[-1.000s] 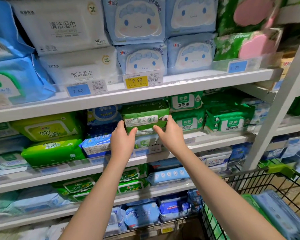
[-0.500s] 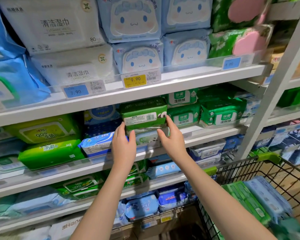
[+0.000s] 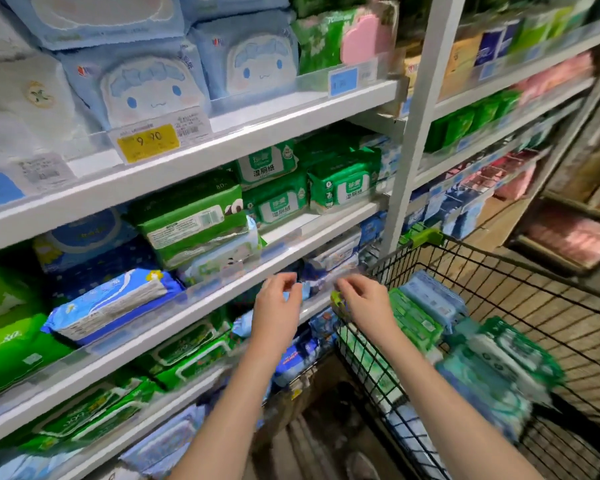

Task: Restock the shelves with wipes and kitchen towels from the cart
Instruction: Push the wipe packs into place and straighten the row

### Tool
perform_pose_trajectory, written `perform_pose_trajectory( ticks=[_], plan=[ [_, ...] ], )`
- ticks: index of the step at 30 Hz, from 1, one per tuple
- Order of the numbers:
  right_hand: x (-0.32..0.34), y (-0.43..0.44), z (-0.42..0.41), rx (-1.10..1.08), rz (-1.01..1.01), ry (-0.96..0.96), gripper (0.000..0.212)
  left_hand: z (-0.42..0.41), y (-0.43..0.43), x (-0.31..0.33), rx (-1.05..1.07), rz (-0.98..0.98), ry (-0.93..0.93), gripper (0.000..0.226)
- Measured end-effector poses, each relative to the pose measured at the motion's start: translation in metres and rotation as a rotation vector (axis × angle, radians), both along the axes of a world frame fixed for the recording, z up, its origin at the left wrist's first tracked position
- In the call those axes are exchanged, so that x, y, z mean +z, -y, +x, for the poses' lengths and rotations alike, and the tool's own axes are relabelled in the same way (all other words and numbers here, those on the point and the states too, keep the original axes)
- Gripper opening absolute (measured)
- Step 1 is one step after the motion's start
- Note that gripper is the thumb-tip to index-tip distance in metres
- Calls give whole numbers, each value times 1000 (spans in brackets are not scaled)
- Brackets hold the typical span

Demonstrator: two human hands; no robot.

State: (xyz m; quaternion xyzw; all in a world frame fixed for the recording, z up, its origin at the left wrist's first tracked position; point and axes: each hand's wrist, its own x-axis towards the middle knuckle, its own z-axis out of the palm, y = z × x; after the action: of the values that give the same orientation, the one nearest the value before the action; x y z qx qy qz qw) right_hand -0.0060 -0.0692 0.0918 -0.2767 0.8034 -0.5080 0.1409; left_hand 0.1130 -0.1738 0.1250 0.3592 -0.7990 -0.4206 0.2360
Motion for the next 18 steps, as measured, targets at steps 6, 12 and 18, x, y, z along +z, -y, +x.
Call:
perform_pose_trajectory(
  ticks=[6,12,18],
  plan=[
    [-46,-78,-27,-183,169,156,18,-69,-34,-46,-336,-8,219,33],
    [-118,-125,-76,-320,295,328,13,-143,-57,-108,-666,-129,544,44],
    [-190,-132,-122,-349,401,481,24,-210,-53,-169,-817,-232,847,46]
  ],
)
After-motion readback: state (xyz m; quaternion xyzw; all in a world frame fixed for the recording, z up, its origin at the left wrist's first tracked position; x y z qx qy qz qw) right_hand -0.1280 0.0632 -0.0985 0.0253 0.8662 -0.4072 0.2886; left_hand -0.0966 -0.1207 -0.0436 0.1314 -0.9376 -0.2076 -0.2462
